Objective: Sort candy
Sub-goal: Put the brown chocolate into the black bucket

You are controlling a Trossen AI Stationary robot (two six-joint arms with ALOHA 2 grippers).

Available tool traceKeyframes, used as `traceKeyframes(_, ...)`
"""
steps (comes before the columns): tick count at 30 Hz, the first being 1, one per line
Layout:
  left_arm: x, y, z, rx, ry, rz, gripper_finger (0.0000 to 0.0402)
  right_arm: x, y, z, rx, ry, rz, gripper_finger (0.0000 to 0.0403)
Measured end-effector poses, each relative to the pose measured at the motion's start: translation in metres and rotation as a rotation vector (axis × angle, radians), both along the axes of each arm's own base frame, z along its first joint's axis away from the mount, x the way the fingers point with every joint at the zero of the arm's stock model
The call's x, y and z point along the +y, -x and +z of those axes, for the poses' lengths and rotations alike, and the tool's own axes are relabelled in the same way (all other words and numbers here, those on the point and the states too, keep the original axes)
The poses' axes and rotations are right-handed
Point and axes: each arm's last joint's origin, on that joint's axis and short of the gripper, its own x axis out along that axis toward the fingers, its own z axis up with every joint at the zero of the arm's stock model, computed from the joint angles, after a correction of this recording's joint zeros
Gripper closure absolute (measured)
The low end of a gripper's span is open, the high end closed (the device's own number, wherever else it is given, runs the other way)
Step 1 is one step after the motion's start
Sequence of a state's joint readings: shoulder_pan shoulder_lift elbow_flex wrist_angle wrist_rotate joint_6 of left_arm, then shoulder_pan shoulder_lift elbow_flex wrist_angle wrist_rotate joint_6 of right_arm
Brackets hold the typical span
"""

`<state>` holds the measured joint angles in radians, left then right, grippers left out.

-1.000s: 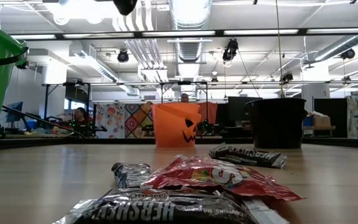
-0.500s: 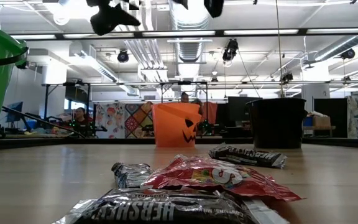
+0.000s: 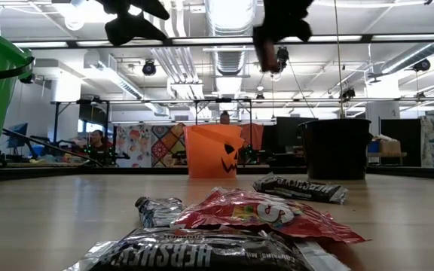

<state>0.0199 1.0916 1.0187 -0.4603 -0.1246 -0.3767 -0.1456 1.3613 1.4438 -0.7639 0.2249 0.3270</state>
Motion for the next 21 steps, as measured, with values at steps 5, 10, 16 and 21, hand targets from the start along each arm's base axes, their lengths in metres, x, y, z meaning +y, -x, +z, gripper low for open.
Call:
traceKeyframes(5, 0.000, 0.000, 0.000, 0.000, 0.000, 0.002, 0.0194, -0.020, 0.017, -0.008, 0.122, 0.044, -0.309, 0.0338)
traceKeyframes(10, 0.001, 0.000, 0.000, 0.001, -0.006, 0.012, 0.0194, -0.042, 0.039, -0.017, 0.258, -0.032, -0.489, 0.0338)
traceKeyframes(16, 0.002, 0.000, 0.000, 0.002, -0.034, 0.059, 0.0194, -0.069, 0.066, -0.024, 0.393, -0.128, -0.625, 0.0338)
traceKeyframes(21, 0.003, 0.000, 0.000, 0.002, -0.051, 0.088, 0.0194, -0.083, 0.073, -0.024, 0.408, -0.153, -0.627, 0.0338)
